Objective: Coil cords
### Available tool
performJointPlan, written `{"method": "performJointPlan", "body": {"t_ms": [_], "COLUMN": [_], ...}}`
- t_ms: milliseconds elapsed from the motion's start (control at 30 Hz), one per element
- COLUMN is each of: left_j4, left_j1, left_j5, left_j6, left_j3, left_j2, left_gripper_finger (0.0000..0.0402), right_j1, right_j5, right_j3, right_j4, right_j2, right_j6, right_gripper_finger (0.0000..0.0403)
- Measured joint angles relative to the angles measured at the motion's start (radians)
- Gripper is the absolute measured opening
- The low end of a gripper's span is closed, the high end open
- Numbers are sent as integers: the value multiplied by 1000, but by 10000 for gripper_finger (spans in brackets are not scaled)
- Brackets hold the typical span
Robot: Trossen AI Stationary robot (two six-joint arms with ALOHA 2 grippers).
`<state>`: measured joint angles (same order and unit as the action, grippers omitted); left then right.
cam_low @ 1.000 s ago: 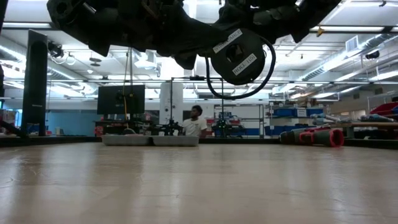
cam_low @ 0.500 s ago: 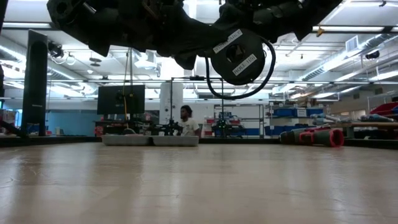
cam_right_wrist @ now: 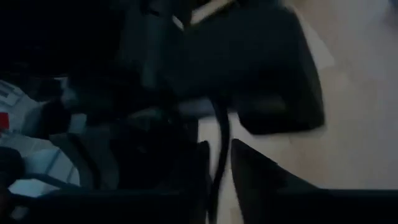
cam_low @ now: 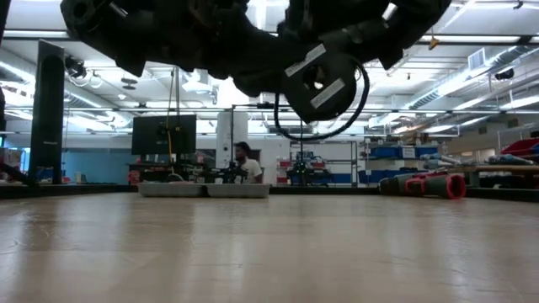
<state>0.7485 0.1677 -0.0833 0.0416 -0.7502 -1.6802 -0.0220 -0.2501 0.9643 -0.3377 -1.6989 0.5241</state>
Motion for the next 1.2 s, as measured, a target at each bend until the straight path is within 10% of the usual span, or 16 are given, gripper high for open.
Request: {"method": "performJointPlan", "body": {"t_ms": [200, 633, 1200], "left_j4": [1, 11, 40], "left_j1": [4, 7, 17], "left_j5": [11, 12, 97], "left_j6": [7, 0, 62], "left_j3": [-4, -4, -3], "left_j2": [2, 2, 2], "left_gripper_finger": [1, 1, 1], "right_j1": [5, -5, -83], "right_j5": [3, 94, 118], "right_j3": [35, 35, 35], "right_j4": [82, 254, 149], "right_j2": [47, 254, 210], "right_j6": [-65, -110, -91], "right_gripper_finger": [4, 1, 0]}}
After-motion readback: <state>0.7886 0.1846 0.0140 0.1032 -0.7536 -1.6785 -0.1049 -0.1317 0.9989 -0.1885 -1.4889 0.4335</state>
